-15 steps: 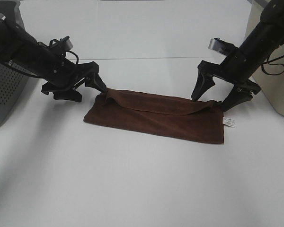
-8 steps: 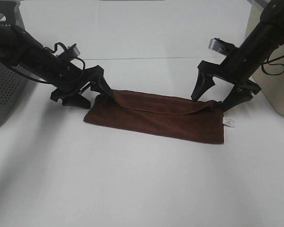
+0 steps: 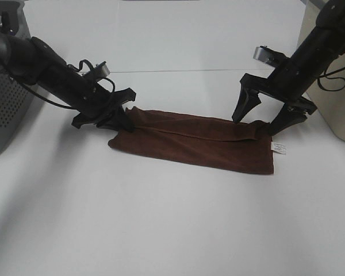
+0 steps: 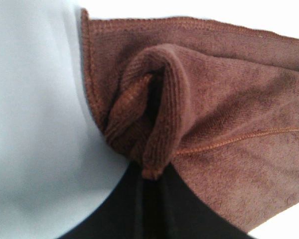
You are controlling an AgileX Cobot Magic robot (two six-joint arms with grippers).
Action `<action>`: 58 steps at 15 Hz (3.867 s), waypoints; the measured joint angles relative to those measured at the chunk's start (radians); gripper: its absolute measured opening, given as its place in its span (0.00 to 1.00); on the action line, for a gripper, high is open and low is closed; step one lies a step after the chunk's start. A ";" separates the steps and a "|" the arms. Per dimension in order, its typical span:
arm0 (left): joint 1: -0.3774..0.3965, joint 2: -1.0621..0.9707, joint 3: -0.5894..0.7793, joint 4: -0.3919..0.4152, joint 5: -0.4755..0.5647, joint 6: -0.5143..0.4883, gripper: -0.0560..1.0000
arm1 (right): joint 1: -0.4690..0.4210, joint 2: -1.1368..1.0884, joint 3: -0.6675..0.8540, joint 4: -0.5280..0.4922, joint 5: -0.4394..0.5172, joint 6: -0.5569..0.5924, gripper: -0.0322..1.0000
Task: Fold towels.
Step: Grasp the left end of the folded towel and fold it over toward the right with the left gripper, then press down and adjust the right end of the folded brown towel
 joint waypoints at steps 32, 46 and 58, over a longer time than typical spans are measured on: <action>-0.343 -0.092 -0.161 0.263 -0.063 -0.513 0.16 | 0.000 0.000 0.000 -0.001 -0.007 0.000 0.85; -0.216 -0.032 -0.397 0.338 0.108 -0.570 0.83 | 0.002 -0.022 0.000 0.214 0.040 -0.099 0.85; -0.087 -0.035 -0.436 0.635 0.334 -0.571 0.83 | 0.237 0.078 -0.046 0.425 -0.205 -0.218 0.82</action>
